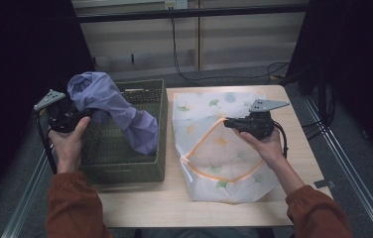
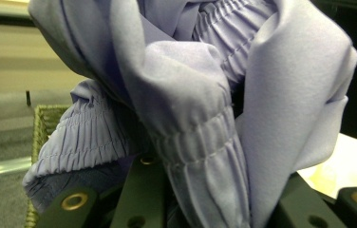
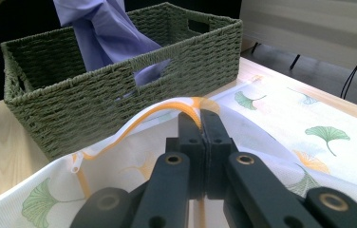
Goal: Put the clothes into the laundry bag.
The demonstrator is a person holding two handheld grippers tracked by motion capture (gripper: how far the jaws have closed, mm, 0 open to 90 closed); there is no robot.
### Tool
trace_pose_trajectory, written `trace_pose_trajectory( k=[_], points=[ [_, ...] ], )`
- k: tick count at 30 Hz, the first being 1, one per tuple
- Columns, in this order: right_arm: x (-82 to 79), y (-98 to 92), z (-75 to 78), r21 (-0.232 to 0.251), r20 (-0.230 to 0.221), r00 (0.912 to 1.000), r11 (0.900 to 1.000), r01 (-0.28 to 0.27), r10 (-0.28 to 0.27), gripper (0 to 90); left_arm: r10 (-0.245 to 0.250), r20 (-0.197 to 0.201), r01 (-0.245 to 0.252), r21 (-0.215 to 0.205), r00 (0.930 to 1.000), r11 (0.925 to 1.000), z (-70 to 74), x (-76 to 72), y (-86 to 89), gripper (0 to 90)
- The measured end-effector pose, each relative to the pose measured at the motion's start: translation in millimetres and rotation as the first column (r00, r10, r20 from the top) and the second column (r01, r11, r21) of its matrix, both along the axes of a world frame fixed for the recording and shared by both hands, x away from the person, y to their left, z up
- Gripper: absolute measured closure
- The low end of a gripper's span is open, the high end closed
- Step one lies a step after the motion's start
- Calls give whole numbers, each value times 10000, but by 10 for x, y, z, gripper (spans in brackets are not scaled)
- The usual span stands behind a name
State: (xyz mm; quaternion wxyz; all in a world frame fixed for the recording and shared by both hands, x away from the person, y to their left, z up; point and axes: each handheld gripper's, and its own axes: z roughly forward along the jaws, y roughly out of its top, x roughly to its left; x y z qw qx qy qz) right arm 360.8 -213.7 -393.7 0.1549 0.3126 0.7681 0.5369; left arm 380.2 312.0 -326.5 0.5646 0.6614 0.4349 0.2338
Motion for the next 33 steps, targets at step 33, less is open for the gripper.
trace_pose_trajectory(
  k=[33],
  points=[
    [1, 16, -11, -76, -50, 10000, 9999, -70, 69, 895, 307, 1363, -220, -648, 9902, 9977, 397, -199, 32, 746]
  ],
)
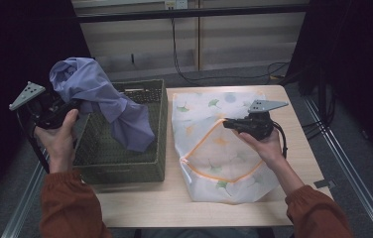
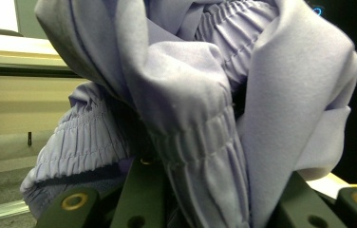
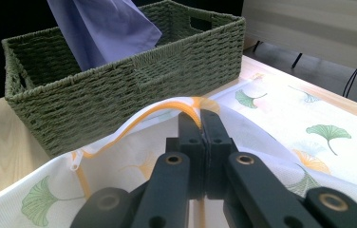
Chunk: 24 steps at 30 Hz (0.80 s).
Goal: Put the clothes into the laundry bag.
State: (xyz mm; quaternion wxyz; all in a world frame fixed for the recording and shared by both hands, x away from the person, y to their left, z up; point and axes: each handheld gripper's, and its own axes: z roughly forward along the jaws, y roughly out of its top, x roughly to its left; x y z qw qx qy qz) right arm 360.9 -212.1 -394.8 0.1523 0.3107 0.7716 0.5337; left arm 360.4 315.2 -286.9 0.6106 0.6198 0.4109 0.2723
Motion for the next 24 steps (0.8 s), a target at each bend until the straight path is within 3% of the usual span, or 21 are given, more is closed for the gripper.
trace_pose_trajectory(
  k=[9, 24],
  points=[
    [0, -1, 0, 4, 3, 10000, 10000, 4, -4, 895, 45, 404, -42, -57, 9992, 10000, 216, -55, -13, 746],
    [0, 4, 0, 16, 16, 10000, 10000, -38, 38, 896, 43, 870, -40, -35, 9962, 10000, 400, -115, -34, 746]
  ],
)
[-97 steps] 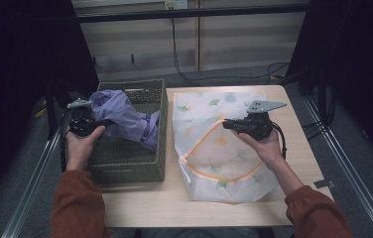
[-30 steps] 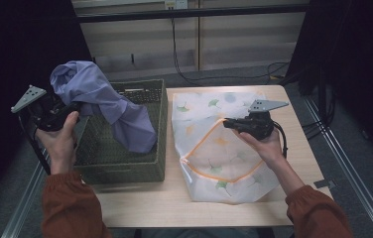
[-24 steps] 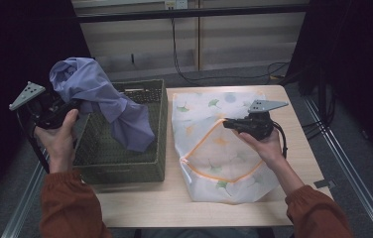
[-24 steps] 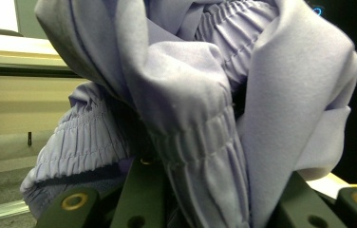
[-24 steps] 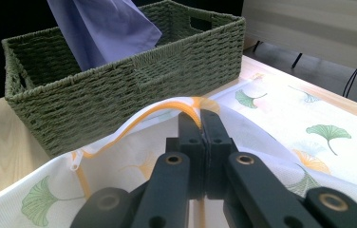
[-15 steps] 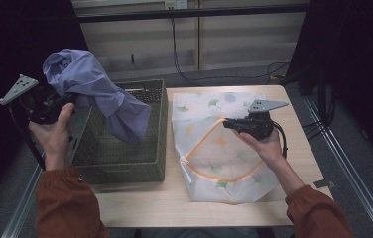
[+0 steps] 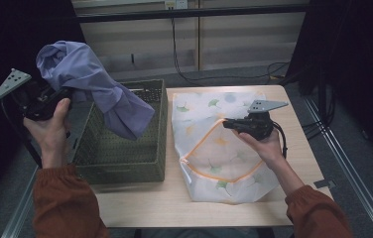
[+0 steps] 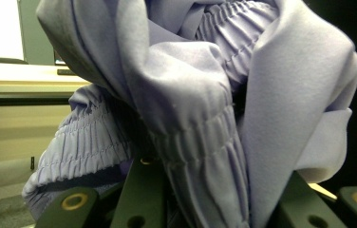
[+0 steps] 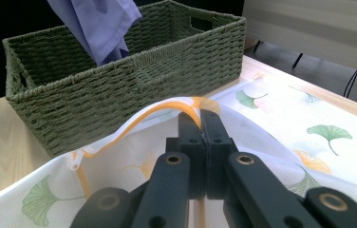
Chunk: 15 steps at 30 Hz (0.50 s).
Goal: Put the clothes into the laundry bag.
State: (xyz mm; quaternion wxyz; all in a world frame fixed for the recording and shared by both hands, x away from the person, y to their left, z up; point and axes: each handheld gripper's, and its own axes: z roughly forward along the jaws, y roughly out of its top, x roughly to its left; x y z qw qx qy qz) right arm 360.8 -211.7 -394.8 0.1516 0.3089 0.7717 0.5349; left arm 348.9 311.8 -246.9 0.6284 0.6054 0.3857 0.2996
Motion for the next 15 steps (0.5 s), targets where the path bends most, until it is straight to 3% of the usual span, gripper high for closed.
trace_pose_trajectory(
  k=[15],
  points=[
    [1, 0, 1, -1, 3, 10000, 10000, -8, 8, 896, 10, 499, -17, 145, 9988, 9999, 213, -92, -29, 746]
  ],
)
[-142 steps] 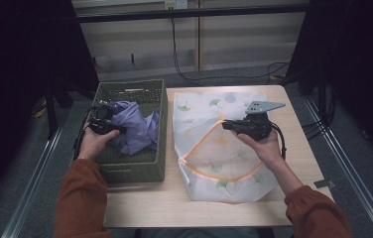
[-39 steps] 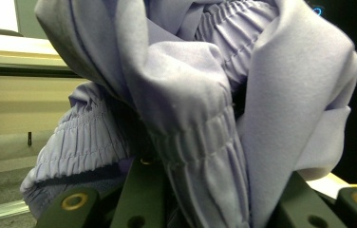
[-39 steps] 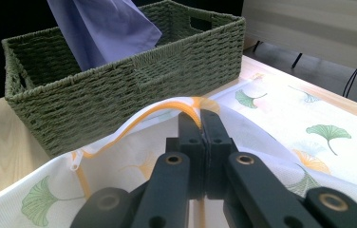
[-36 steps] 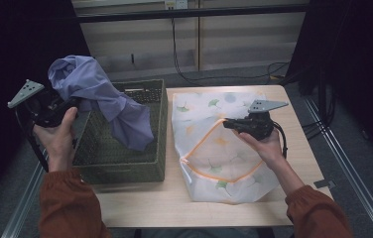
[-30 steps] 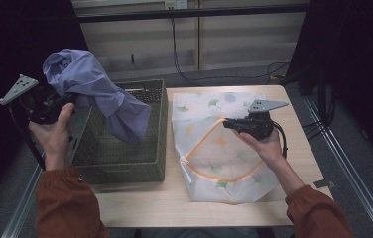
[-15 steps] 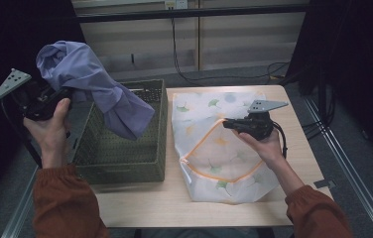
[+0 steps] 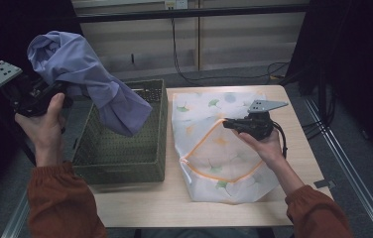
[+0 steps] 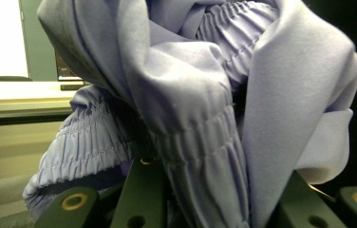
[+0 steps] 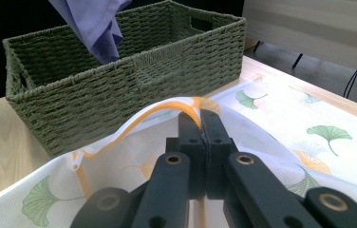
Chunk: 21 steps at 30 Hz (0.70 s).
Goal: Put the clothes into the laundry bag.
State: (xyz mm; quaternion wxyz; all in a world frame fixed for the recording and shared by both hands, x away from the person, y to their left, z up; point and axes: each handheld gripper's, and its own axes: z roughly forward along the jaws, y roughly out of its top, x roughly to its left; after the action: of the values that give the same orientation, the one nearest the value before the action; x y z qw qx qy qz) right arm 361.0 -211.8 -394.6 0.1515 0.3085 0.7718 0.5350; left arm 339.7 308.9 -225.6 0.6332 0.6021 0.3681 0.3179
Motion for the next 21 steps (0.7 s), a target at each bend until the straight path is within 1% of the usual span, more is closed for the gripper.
trace_pose_trajectory(
  k=[2, 4, 5, 6, 8, 10, 12, 14, 18, 19, 21],
  points=[
    [0, -1, -1, -27, -10, 10000, 10000, 24, -24, 896, -14, 57, 14, -37, 10000, 10000, 36, -12, -11, 746],
    [0, -1, 0, -22, -2, 10000, 10000, 16, -16, 896, -63, 117, 63, 44, 9999, 10000, 66, -25, -22, 746],
    [0, -1, 0, -19, -2, 10000, 10000, 13, -13, 896, -51, 147, 51, 23, 9999, 10000, 77, -29, -27, 746],
    [1, 0, -1, -9, 3, 10000, 10000, -8, 8, 896, -59, 200, 61, -104, 9998, 9999, 88, -36, -37, 746],
    [1, 0, -4, -19, -24, 10000, 10000, 10, -10, 896, -96, 253, 96, 2, 9996, 10000, 115, -48, -43, 746],
    [1, 4, -5, -18, -16, 10000, 10000, -10, 10, 896, -74, 305, 79, -150, 9995, 9999, 149, -53, -64, 746],
    [1, 11, -7, -25, -14, 10000, 10000, -15, 15, 896, -130, 398, 131, -5, 9991, 9999, 192, -71, -79, 746],
    [2, 15, -11, -35, -17, 10000, 10000, -45, 45, 896, -148, 471, 149, -23, 9988, 9999, 234, -90, -99, 746],
    [4, 19, -16, -52, -30, 10000, 10000, -51, 51, 896, -216, 564, 219, -41, 9982, 9998, 267, -99, -107, 746],
    [4, 20, -16, -62, -13, 10000, 10000, -60, 60, 896, -241, 532, 238, 69, 9983, 9997, 278, -99, -111, 746],
    [2, 25, -17, -79, -43, 10000, 10000, -55, 55, 896, -195, 539, 196, -2, 9984, 9998, 299, -99, -132, 745]
  ],
)
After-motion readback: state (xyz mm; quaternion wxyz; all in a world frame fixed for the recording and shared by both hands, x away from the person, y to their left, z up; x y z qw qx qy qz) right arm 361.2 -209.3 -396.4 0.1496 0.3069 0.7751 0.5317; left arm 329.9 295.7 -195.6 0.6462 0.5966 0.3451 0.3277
